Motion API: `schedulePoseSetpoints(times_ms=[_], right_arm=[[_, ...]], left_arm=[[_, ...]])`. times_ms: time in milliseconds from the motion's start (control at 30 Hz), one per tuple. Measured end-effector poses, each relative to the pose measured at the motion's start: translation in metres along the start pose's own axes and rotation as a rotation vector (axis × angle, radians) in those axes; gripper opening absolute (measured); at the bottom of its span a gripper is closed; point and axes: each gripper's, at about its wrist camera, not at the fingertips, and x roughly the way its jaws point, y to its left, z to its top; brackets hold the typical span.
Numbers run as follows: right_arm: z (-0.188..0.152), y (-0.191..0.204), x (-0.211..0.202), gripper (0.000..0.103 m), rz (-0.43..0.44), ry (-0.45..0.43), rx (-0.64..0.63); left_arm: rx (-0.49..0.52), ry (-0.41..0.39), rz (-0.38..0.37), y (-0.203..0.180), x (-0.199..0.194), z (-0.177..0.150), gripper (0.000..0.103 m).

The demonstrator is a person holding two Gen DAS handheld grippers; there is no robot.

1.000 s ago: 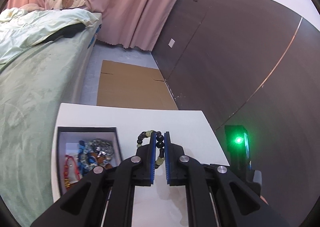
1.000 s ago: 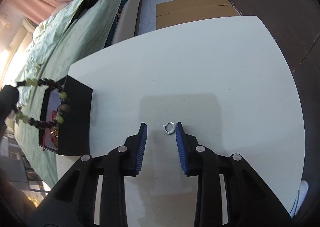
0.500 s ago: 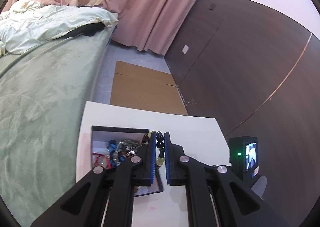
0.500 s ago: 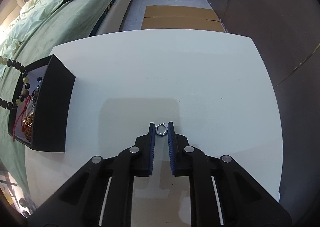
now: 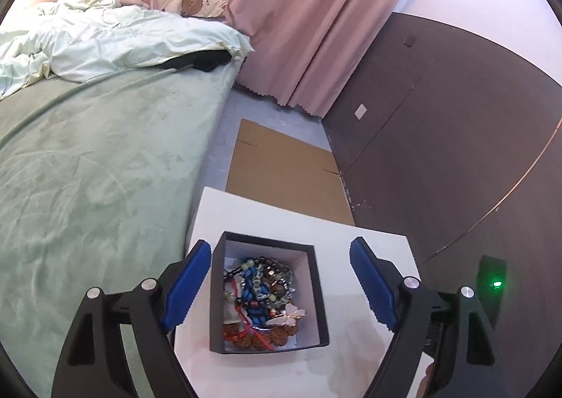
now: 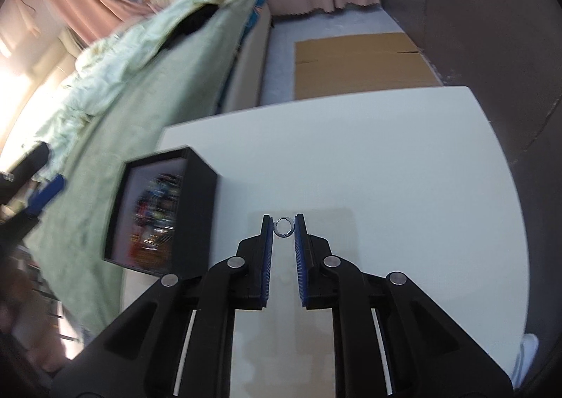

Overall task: Organize jewelry
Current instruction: 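Drop the silver ring into the black box with the right gripper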

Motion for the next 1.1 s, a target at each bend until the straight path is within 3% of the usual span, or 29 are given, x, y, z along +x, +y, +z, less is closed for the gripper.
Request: schedulePoseSetpoints(times_ms=[333,600,833,967,1100], right_arm=[[0.005,0.043,-0.006,0.014,0.191,-0.036,0.004],[0.007,0.06,0.006,0.014,0.241,-0.022,0.0],[0.01,0.072,0.022,0.014,0.23,0.003,-0.02],[0.011,0.063,0.025,0.029,0.231,0.013,0.014],[0.012,0.053,0.012,0.059,0.222,-0.018,0.028]], left_arm=[[-0.01,0.0,0.023,0.006,0.0,0.002,0.081],[-0.029,-0.002,0.029,0.013,0.003,0.007,0.084],[-0.041,0.008,0.03,0.018,0.007,0.009,0.085],[-0.044,0.009,0.029,0.018,0.006,0.009,0.085],[-0.038,0.014,0.028,0.017,0.007,0.008,0.086]])
